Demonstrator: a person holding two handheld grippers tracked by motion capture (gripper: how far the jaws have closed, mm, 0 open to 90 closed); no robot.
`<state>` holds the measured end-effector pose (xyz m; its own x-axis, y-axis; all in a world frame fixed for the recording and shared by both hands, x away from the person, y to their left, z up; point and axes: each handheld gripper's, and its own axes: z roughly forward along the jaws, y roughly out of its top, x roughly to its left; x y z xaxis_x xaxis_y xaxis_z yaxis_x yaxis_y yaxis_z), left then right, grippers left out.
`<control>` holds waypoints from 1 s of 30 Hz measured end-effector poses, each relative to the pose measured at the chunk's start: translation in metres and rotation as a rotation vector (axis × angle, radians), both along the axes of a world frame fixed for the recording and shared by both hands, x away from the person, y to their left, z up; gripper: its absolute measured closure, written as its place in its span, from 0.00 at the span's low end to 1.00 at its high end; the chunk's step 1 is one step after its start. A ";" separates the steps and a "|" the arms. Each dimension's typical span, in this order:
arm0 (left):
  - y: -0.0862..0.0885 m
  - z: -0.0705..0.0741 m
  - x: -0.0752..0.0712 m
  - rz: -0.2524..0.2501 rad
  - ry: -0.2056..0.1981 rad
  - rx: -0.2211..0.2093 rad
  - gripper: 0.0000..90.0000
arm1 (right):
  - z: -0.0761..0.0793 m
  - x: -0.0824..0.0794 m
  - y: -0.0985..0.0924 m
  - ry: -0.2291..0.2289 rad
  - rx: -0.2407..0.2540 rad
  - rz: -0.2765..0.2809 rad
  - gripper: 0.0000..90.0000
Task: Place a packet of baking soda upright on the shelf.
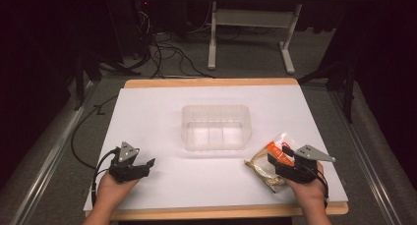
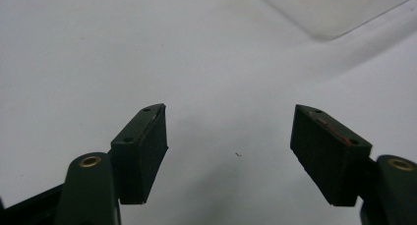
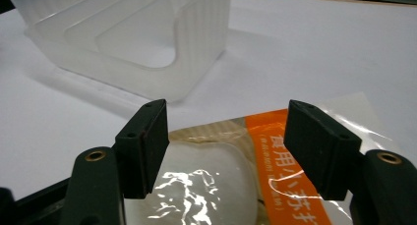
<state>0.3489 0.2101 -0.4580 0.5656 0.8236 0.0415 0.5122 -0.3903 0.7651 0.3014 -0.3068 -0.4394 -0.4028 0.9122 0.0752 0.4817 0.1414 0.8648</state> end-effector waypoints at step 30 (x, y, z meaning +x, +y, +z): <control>-0.005 -0.002 -0.002 -0.032 0.002 0.040 0.34 | -0.027 0.001 -0.103 0.180 0.159 -0.303 0.38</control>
<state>0.3473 0.2053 -0.4596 0.5914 0.8031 0.0733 0.5005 -0.4368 0.7474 0.3027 -0.4095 -0.4663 -0.0844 0.9589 0.2707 0.6272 -0.1600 0.7622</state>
